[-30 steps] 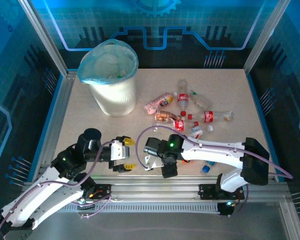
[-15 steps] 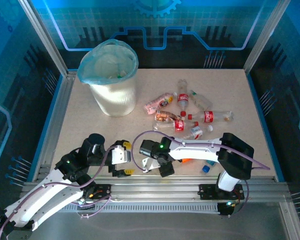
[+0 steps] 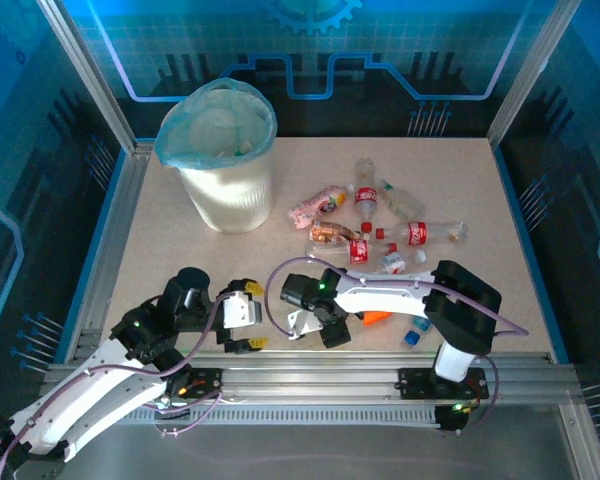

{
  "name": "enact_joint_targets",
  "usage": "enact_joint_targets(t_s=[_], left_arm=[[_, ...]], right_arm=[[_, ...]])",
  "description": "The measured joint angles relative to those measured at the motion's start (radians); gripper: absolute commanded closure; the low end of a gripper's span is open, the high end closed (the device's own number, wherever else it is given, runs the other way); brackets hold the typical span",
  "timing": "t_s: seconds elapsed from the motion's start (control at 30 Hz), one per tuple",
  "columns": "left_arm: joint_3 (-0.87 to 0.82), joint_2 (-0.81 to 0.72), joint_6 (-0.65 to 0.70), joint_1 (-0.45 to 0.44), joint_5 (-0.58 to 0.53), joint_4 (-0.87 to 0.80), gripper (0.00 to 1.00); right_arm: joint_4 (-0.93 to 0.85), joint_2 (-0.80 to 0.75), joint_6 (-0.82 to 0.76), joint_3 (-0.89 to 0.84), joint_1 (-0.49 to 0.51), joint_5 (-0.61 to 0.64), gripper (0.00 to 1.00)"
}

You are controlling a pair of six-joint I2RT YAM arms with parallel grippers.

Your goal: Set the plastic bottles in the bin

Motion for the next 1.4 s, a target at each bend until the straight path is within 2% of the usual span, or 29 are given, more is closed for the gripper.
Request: enact_joint_targets(t_s=[0.2, 0.27, 0.43, 0.57, 0.73, 0.9, 1.07, 1.2, 1.3, 1.4], left_arm=[[0.000, 0.000, 0.000, 0.000, -0.003, 0.000, 0.03], [0.000, 0.000, 0.000, 0.000, -0.004, 0.000, 0.03], [0.000, -0.001, 0.001, 0.000, -0.012, 0.000, 0.03], [0.000, -0.014, 0.004, 0.000, -0.030, 0.000, 0.04], [0.008, -0.025, -0.013, 0.000, -0.074, 0.001, 0.06], [0.084, -0.025, -0.105, 0.000, -0.168, 0.045, 0.08], [0.219, -0.021, -0.211, 0.001, -0.298, 0.106, 0.10], [0.383, 0.055, -0.288, 0.013, -0.444, 0.111, 0.10], [0.564, 0.185, -0.358, 0.066, -0.554, 0.082, 0.10], [0.708, 0.301, -0.449, 0.190, -0.583, 0.071, 0.10]], right_arm=[[-0.003, 0.035, -0.007, 0.000, -0.006, -0.011, 0.35], [-0.010, 0.035, -0.011, 0.000, -0.007, -0.021, 0.44], [-0.017, 0.035, -0.008, 0.010, -0.029, -0.037, 0.59], [-0.041, 0.035, 0.004, 0.037, -0.037, -0.062, 0.66], [-0.083, 0.021, 0.029, 0.074, -0.037, -0.090, 0.68], [-0.135, -0.078, 0.089, 0.158, -0.052, -0.171, 0.68], [-0.139, -0.209, 0.171, 0.348, -0.117, -0.282, 0.68], [-0.124, -0.237, 0.243, 0.547, -0.175, -0.314, 0.68], [-0.082, -0.232, 0.311, 0.692, -0.209, -0.332, 0.68], [-0.019, -0.204, 0.376, 0.822, -0.238, -0.349, 0.68]])
